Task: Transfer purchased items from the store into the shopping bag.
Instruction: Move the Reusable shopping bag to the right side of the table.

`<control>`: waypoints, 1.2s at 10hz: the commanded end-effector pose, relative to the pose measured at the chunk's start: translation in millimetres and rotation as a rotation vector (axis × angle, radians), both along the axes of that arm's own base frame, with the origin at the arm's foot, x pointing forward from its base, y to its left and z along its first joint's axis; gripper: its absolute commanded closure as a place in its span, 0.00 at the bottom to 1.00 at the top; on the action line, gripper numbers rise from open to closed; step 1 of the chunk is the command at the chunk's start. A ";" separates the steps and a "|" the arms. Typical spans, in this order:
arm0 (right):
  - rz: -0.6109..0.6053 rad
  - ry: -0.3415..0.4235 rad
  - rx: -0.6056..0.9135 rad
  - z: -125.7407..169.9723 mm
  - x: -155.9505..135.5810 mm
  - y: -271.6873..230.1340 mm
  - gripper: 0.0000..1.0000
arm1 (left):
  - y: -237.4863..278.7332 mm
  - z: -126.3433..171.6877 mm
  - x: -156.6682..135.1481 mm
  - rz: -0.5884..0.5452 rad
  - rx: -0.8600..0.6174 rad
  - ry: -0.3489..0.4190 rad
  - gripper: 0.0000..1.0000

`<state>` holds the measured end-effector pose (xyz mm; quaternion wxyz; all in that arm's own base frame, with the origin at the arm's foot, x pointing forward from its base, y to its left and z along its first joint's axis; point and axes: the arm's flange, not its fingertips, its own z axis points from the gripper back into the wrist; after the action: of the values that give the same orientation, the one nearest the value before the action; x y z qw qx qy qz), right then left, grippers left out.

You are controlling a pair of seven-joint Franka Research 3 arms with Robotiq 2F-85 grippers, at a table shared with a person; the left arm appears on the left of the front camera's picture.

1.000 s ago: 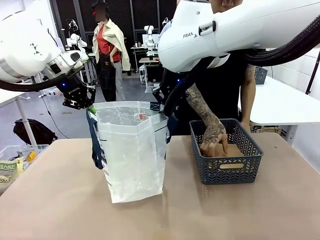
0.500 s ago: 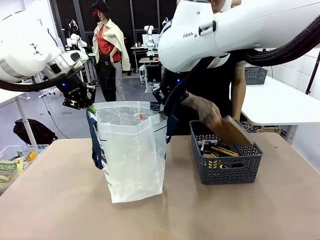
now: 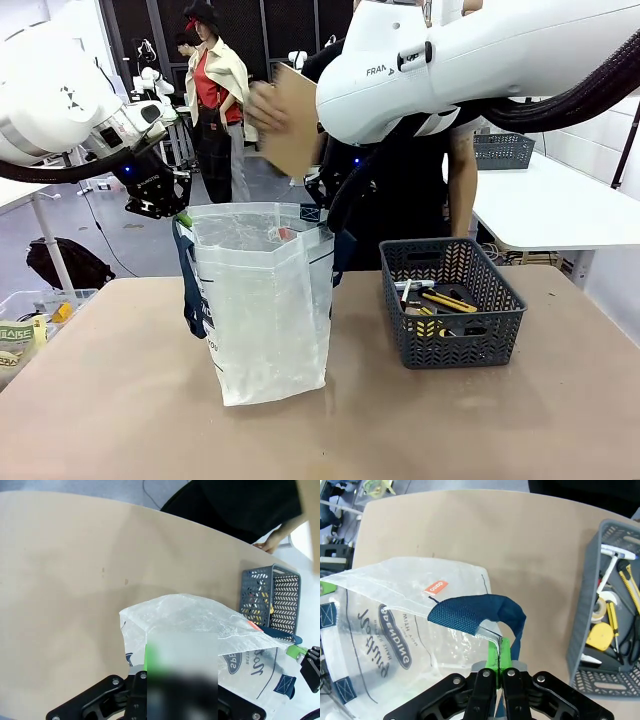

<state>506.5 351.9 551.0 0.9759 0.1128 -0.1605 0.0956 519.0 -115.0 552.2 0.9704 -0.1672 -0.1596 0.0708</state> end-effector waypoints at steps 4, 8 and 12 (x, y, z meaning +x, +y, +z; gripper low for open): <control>-0.008 0.007 0.007 0.8 0.3 -3.8 1.00 | 1.8 1.3 -1.8 0.016 -0.005 0.001 1.00; -0.008 0.007 0.007 0.8 0.3 -3.8 1.00 | 1.8 1.3 -1.8 0.016 -0.005 0.001 1.00; -0.008 0.007 0.007 0.8 0.3 -3.8 1.00 | 1.8 1.3 -1.8 0.016 -0.005 0.001 1.00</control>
<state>506.5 351.9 551.0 0.9759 0.1129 -0.1604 0.0955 518.9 -115.5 552.0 0.9704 -0.1672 -0.1593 0.0704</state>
